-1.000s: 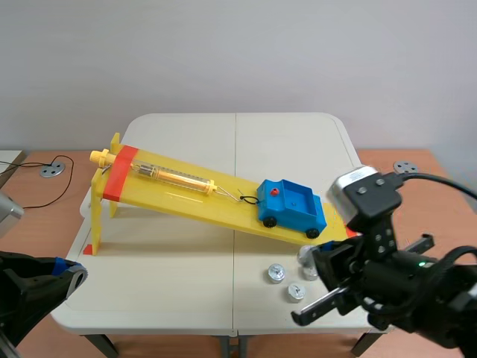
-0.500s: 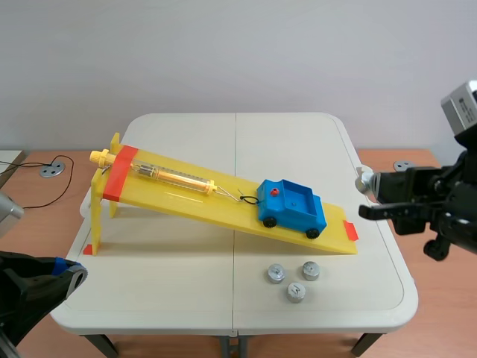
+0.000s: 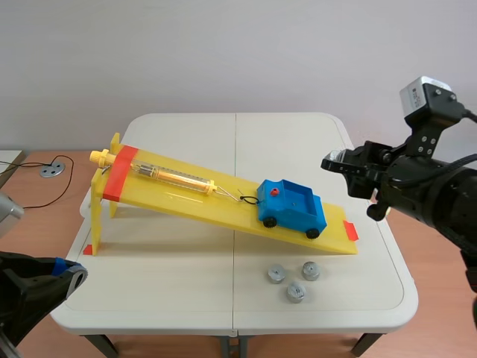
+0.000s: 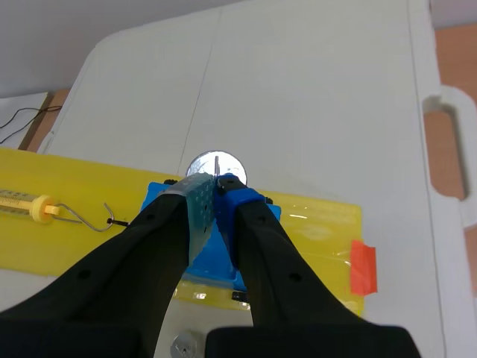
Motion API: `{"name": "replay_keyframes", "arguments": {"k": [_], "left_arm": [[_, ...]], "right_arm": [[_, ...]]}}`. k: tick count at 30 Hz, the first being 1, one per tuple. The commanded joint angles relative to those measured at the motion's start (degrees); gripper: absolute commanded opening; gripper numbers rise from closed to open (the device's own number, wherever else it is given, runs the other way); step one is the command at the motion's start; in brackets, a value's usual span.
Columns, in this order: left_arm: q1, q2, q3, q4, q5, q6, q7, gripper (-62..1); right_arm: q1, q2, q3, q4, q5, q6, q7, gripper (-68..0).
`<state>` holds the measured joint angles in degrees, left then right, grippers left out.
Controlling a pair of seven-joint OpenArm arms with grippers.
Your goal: Place the four metal weights on the blue cart on the ramp.
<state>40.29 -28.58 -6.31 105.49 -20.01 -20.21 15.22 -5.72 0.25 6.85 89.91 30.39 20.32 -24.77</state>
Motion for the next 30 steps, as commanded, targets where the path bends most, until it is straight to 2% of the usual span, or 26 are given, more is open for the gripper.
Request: {"name": "replay_keyframes", "arguments": {"k": [1,12,23,30], "left_arm": [[-0.5,1.2,-0.8,4.2,-4.4,-1.0,-5.1,-56.9],[-0.5,1.2,-0.8,4.2,-4.4,-1.0,-5.1,-56.9],[-0.5,1.2,-0.8,4.2,-4.4,-1.0,-5.1,-56.9],[-0.5,1.2,-0.8,4.2,-4.4,-1.0,-5.1,-56.9]], "right_arm": [[5.4,0.4,-2.1,3.1,3.7,0.7,7.0,-66.9],[9.8,-1.9,-2.8,-4.5,2.8,0.3,6.3,-66.9],[14.7,-2.4,-2.8,-12.3,2.2,0.3,7.3,-66.9],[15.6,-3.0,-2.8,-13.6,1.7,0.2,7.3,-66.9]]}}
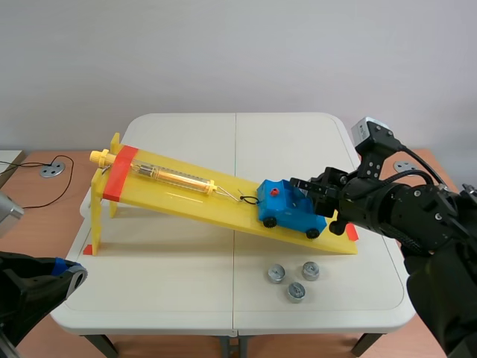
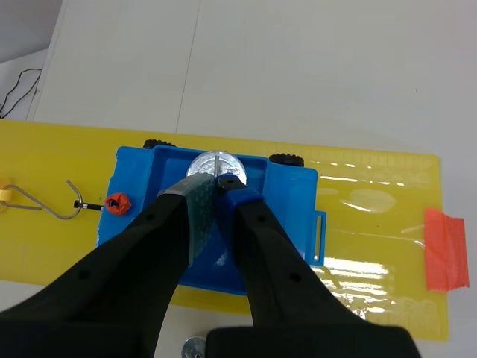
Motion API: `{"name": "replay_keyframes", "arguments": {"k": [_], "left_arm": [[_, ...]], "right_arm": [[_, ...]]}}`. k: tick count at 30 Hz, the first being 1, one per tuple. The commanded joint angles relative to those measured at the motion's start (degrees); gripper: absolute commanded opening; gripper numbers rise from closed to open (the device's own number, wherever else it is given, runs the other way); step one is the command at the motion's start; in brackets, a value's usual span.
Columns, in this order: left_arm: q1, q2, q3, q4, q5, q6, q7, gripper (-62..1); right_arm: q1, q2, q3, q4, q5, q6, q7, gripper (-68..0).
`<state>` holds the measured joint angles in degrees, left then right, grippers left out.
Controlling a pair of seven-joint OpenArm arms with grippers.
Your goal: Place the four metal weights on the blue cart on the ramp.
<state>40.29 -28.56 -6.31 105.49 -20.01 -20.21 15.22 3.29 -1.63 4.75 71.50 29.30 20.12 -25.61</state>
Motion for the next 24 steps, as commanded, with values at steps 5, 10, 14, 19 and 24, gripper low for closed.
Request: {"name": "replay_keyframes", "arguments": {"k": [5,10,14,19,24], "left_arm": [[-0.5,1.2,-0.8,4.2,-4.4,-1.0,-5.1,-56.9],[-0.5,1.2,-0.8,4.2,-4.4,-1.0,-5.1,-56.9],[-0.5,1.2,-0.8,4.2,-4.4,-1.0,-5.1,-56.9],[-0.5,1.2,-0.8,4.2,-4.4,-1.0,-5.1,-56.9],[-0.5,1.2,-0.8,4.2,-4.4,-1.0,-5.1,-56.9]], "right_arm": [[6.5,-1.1,-0.7,4.8,2.8,0.5,7.7,-65.8],[6.2,-1.1,-0.6,4.8,2.6,0.5,7.5,-57.8],[5.9,-0.6,-0.2,4.8,2.4,0.9,7.5,-52.7],[5.7,0.3,2.3,5.7,3.7,6.9,5.0,-45.4],[1.9,3.4,4.6,11.3,6.0,12.1,3.7,-45.4]]}}
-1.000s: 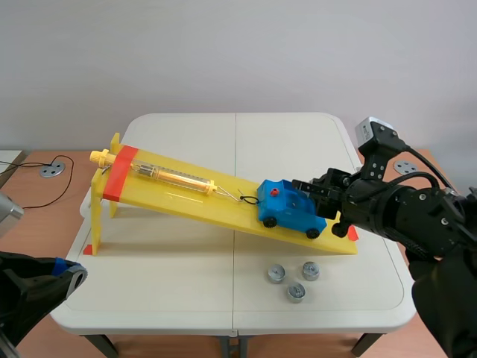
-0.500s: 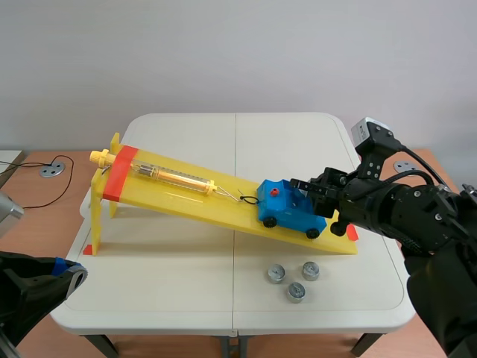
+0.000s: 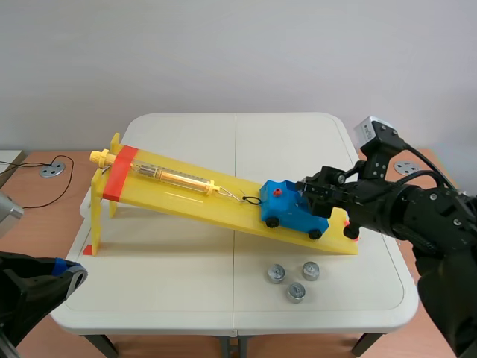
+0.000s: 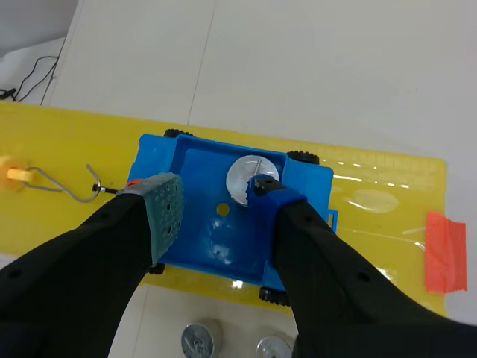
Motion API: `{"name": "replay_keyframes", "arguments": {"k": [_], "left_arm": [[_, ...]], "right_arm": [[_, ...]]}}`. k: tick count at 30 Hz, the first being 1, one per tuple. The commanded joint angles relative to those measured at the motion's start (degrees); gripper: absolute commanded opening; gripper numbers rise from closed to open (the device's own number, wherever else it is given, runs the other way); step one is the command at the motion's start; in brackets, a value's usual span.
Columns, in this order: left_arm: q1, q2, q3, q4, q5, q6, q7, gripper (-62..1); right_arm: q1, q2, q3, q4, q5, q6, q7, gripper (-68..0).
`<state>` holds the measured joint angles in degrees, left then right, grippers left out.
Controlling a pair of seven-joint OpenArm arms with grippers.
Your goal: Place the four metal weights on the blue cart on the ramp.
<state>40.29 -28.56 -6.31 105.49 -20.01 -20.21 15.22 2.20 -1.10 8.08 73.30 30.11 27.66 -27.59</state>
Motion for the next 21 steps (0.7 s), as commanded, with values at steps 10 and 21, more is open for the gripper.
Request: {"name": "replay_keyframes", "arguments": {"k": [10,21], "left_arm": [[-0.5,1.2,-0.8,4.2,-4.4,-1.0,-5.1,-56.9],[-0.5,1.2,-0.8,4.2,-4.4,-1.0,-5.1,-56.9]], "right_arm": [[-10.1,13.0,4.0,23.9,6.2,7.0,5.0,-43.4],[-21.8,21.7,4.8,33.0,6.2,8.0,4.3,-40.9]]}}
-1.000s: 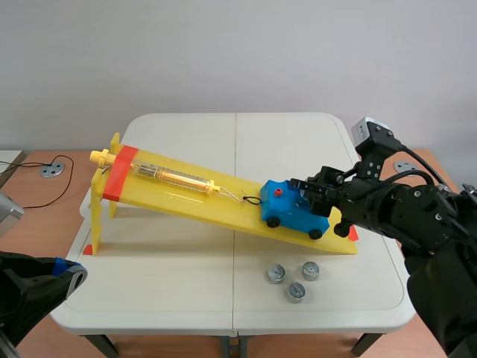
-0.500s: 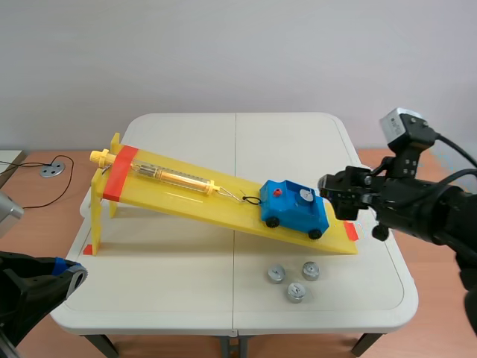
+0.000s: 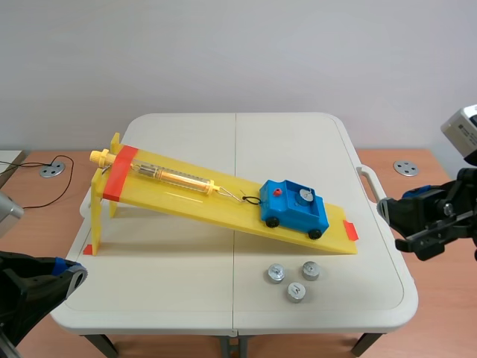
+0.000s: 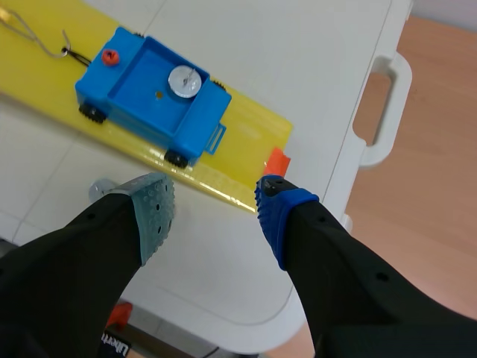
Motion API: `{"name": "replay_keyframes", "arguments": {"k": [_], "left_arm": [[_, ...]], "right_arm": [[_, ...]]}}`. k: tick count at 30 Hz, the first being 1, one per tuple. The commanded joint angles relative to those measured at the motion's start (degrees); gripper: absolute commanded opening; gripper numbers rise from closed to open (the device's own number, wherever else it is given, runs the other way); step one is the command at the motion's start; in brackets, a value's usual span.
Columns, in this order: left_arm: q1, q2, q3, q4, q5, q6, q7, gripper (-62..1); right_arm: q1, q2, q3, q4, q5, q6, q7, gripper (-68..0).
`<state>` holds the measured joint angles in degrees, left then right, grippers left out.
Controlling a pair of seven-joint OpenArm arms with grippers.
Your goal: Place the four metal weights on the blue cart on the ramp.
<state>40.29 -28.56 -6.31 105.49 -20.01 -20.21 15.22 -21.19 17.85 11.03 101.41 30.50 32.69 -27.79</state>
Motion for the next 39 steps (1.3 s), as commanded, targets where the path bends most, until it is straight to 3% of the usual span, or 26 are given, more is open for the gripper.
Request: {"name": "replay_keyframes", "arguments": {"k": [1,13,27,34,39], "left_arm": [[-0.5,1.2,-0.8,4.2,-4.4,-1.0,-5.1,-56.9],[-0.5,1.2,-0.8,4.2,-4.4,-1.0,-5.1,-56.9],[-0.5,1.2,-0.8,4.2,-4.4,-1.0,-5.1,-56.9],[-0.5,1.2,-0.8,4.2,-4.4,-1.0,-5.1,-56.9],[-0.5,1.2,-0.8,4.2,-4.4,-1.0,-5.1,-56.9]], "right_arm": [[0.9,2.8,1.8,5.0,5.8,3.0,4.5,-40.9],[-0.1,2.8,-3.1,4.0,4.7,3.2,4.3,-41.0],[1.7,-1.3,-11.6,-2.5,-11.5,0.7,13.0,-41.0],[5.2,-3.4,-15.8,-8.5,-16.7,-2.9,16.4,-41.0],[7.3,-5.3,-18.0,-11.6,-18.4,-3.4,18.2,-41.0]]}}
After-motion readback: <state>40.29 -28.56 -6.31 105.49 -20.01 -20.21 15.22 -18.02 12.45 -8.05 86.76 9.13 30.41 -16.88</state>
